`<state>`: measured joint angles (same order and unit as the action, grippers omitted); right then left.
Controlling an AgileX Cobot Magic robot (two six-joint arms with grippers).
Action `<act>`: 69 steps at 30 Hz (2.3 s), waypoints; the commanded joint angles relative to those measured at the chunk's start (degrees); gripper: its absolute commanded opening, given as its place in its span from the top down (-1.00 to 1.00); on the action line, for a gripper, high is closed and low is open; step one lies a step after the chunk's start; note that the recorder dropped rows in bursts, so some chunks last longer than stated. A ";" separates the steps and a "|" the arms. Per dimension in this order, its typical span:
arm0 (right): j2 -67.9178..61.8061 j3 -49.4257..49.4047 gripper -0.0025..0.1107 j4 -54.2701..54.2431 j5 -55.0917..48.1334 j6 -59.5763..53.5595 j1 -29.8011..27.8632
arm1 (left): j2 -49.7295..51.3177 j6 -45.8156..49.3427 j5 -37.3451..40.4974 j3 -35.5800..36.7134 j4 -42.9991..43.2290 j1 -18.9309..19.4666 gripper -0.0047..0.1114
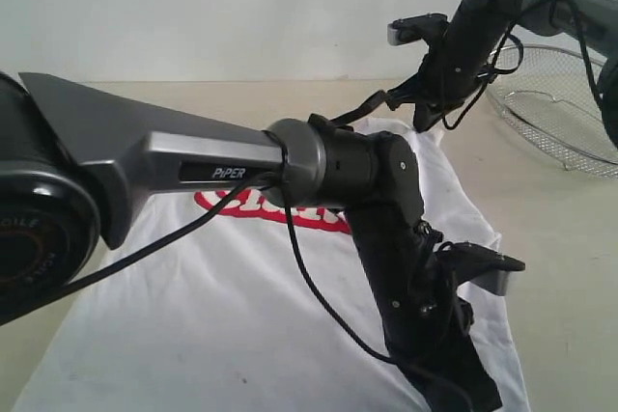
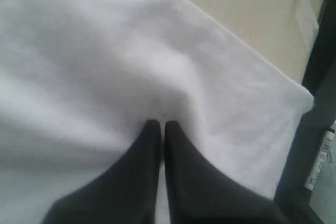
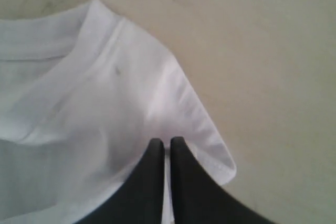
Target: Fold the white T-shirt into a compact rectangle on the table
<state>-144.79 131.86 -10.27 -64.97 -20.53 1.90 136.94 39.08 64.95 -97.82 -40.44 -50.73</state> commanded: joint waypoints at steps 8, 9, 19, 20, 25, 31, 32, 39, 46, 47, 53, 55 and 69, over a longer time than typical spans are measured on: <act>-0.09 0.10 0.96 2.47 -2.36 0.22 -0.17 | 1.36 -0.49 -0.05 0.59 3.30 -0.92 0.84; 0.32 0.10 0.96 2.93 -3.10 0.22 -0.17 | 1.36 -0.49 -0.20 0.59 3.72 -0.92 0.84; -0.44 0.10 0.96 2.03 -4.99 0.55 -0.06 | 1.36 -0.49 -0.87 0.59 4.09 -0.45 0.84; -1.23 0.10 0.96 1.94 -4.99 0.55 -0.06 | 1.36 -0.49 -1.00 0.59 4.09 -0.42 0.84; -3.39 0.10 0.96 2.48 -4.48 0.77 -0.06 | 1.36 -0.49 -1.00 0.59 4.09 -0.42 0.84; -3.81 0.10 0.96 9.63 3.97 3.19 -0.27 | 1.36 -0.49 -1.00 0.59 4.09 -0.42 0.84; -3.81 0.10 0.96 10.77 5.03 3.80 -0.37 | 1.36 -0.49 -1.00 0.59 4.09 -0.42 0.84; -3.81 0.10 0.96 16.09 14.29 9.71 -1.88 | 1.36 -0.49 -1.61 0.59 4.09 -0.34 0.84; -1.73 4.74 0.96 17.63 11.17 11.20 -1.90 | 0.67 -0.05 -3.40 -0.16 3.46 -0.11 0.84; -0.95 5.43 0.96 16.93 10.52 10.28 -1.90 | 0.33 0.08 -3.40 -0.96 3.46 -0.11 0.84; 5.07 5.86 0.96 8.37 -1.86 3.26 -1.90 | -3.78 0.08 -3.50 -6.40 3.99 1.28 0.84; 5.33 5.86 0.96 5.49 -4.99 1.97 -1.90 | -6.16 0.08 -3.50 -7.22 5.69 2.67 0.84; 6.19 -8.40 0.96 -2.17 -4.99 -0.89 2.31 | -6.59 -13.04 -10.10 -7.36 28.05 28.27 0.84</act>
<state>-139.42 126.00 -12.40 -69.85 -20.79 3.06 129.12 26.99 56.10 -105.16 -12.28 -25.30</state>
